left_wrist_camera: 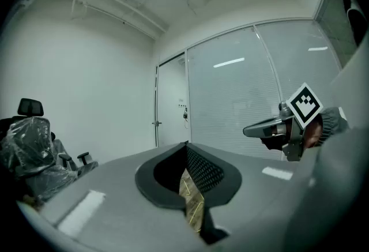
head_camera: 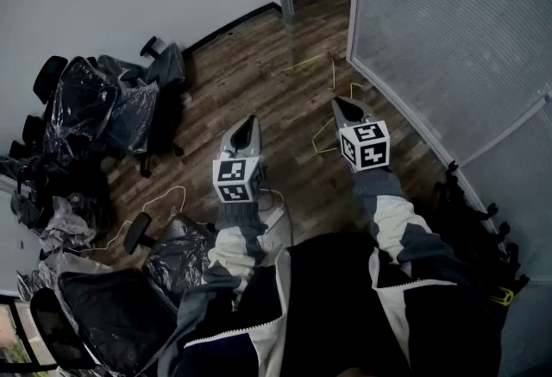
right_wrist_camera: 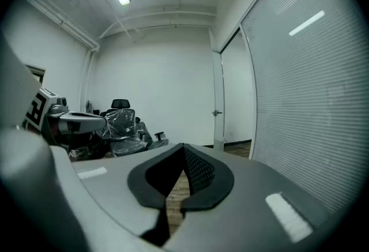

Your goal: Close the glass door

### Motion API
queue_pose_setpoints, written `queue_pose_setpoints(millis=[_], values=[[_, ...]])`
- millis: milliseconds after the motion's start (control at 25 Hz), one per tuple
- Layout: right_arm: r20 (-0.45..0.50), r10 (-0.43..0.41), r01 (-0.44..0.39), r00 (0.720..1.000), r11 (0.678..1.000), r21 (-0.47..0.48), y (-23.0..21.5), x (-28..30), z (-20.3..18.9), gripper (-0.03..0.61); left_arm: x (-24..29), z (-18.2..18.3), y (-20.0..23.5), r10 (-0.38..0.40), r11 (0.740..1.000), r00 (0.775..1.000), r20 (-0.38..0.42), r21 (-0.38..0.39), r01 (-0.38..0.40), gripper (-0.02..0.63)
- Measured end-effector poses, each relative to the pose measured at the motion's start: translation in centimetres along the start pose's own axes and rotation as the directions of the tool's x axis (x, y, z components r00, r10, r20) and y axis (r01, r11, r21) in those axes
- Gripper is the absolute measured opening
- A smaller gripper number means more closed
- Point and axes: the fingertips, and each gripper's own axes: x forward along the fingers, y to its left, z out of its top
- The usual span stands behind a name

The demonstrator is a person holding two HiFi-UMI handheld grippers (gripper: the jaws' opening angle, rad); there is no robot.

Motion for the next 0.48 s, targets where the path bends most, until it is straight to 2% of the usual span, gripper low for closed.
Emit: queue_pose_setpoints(millis=[160, 480], values=[[0.004, 0.003, -0.003, 1.000, 1.000, -0.003, 0.2, 0.3, 0.2, 0.002, 0.4, 0.1, 0.5, 0.013, 1.000, 1.000, -0.002, -0.020, -0.013, 0.003], [0.006, 0.022, -0.022, 1.000, 1.000, -0.015, 0.8, 1.2, 0.3, 0.003, 1.4, -0.3, 0.5, 0.008, 1.000, 1.000, -0.009, -0.004, -0.008, 0.003]])
